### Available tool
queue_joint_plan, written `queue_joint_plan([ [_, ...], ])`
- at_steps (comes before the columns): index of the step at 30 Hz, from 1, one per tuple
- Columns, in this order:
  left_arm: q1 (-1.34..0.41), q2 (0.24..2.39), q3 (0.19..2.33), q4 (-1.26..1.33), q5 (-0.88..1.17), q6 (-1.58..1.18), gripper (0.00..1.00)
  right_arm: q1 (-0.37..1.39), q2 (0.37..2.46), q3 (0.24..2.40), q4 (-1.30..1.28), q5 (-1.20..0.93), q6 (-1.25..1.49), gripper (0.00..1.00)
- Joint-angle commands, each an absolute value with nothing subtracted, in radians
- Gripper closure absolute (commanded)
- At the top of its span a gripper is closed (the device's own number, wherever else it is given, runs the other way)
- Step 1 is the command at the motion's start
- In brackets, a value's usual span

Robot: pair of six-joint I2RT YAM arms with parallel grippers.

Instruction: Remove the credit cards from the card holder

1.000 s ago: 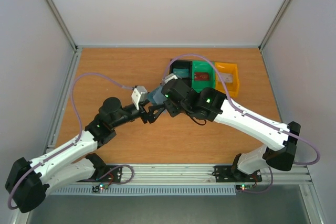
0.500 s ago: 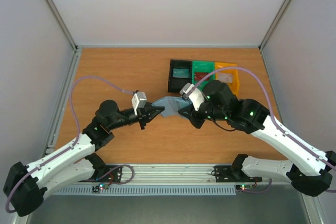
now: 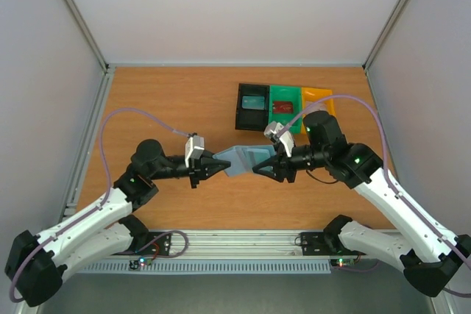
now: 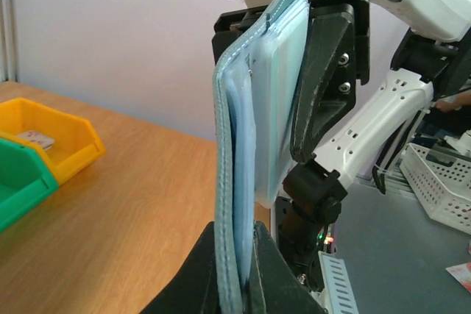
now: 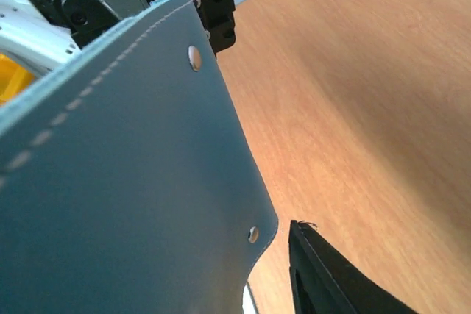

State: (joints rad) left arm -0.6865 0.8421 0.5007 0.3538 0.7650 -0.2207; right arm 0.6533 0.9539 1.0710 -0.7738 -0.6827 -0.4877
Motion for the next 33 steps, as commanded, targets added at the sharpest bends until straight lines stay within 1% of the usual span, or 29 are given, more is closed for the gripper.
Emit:
queue_joint_plan([
  [1, -0.664, 0.819, 0.505, 0.395, 0.859, -0.236, 1.0, 0.615, 0.917, 1.07, -0.801, -0.766, -0.54, 0.54],
  [3, -0.653, 0.824, 0.511, 0.354, 0.874, -0.238, 1.0, 0.61, 0.887, 1.091, -0.845, -0.766, -0.564, 0.39],
  [4, -0.649, 0.825, 0.512, 0.339, 0.876, -0.239, 1.0, 0.609, 0.876, 1.105, -0.866, -0.75, -0.568, 0.35],
  [6, -0.645, 0.829, 0.512, 0.328, 0.874, -0.25, 1.0, 0.609, 0.865, 1.133, -0.909, -0.711, -0.572, 0.31],
  [9, -0.644, 0.831, 0.511, 0.339, 0.861, -0.264, 1.0, 0.609, 0.851, 1.157, -0.937, -0.676, -0.581, 0.3],
  [13, -0.644, 0.832, 0.51, 0.342, 0.851, -0.258, 1.0, 0.61, 0.864, 1.191, -0.951, -0.618, -0.584, 0.31],
  [18, -0.644, 0.836, 0.51, 0.349, 0.832, -0.283, 1.0, 0.609, 0.961, 1.223, -0.928, -0.608, -0.522, 0.37],
  [23, -0.643, 0.839, 0.53, 0.274, 0.707, -0.316, 1.0, 0.61, 0.983, 1.197, -0.879, -0.702, -0.505, 0.32],
  [27, -0.644, 0.84, 0.555, 0.145, 0.567, -0.369, 1.0, 0.609, 0.968, 1.181, -0.879, -0.65, -0.511, 0.3],
  [30, -0.644, 0.836, 0.566, 0.099, 0.548, -0.382, 1.0, 0.61, 0.947, 1.178, -0.912, -0.602, -0.536, 0.3],
  [33, -0.645, 0.834, 0.562, 0.133, 0.565, -0.382, 1.0, 0.61, 0.934, 1.175, -0.885, -0.618, -0.522, 0.3],
])
